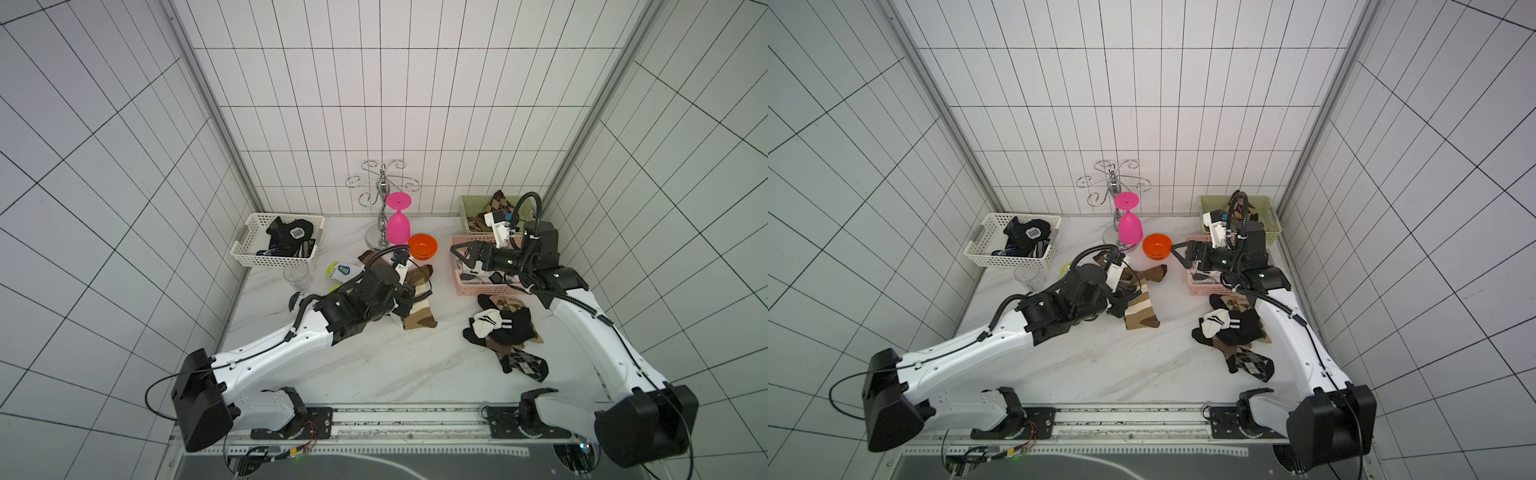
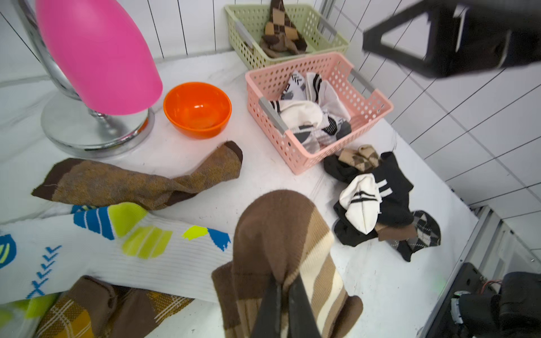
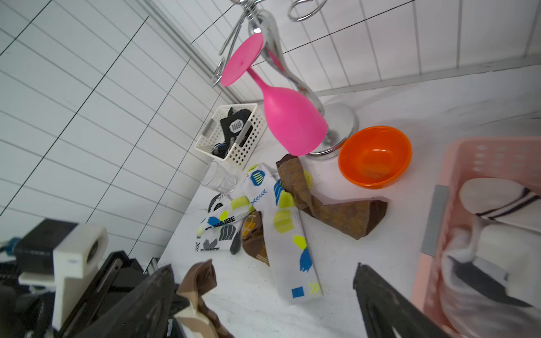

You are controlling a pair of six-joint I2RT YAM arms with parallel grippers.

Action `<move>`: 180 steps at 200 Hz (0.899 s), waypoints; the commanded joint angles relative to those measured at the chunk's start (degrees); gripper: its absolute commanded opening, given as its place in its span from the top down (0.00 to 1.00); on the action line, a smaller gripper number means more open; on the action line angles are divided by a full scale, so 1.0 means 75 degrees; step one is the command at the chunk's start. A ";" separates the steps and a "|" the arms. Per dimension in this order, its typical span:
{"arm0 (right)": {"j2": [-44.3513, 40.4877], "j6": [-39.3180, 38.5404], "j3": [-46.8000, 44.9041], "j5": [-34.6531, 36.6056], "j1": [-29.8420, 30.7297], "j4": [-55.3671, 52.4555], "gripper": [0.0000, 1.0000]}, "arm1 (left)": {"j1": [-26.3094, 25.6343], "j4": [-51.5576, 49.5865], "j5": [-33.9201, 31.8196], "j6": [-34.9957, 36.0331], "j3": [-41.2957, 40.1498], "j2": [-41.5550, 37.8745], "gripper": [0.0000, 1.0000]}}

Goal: Sort the socks into the basket by color
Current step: Pick up the sock at the center of the board.

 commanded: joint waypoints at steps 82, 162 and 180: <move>0.0138 -0.0362 -0.0456 -0.1451 0.1609 0.1215 0.03 | 0.0930 0.0698 0.1504 -0.0544 0.1288 -0.0442 1.00; 0.0756 0.0015 -0.0164 -0.1564 0.2294 0.2036 0.67 | 0.0936 0.1057 0.1784 -0.0812 0.0995 -0.0478 1.00; 0.0670 0.0038 -0.0172 -0.1475 0.2288 0.2030 0.97 | 0.0953 0.1018 0.1670 -0.0800 0.0881 -0.0501 1.00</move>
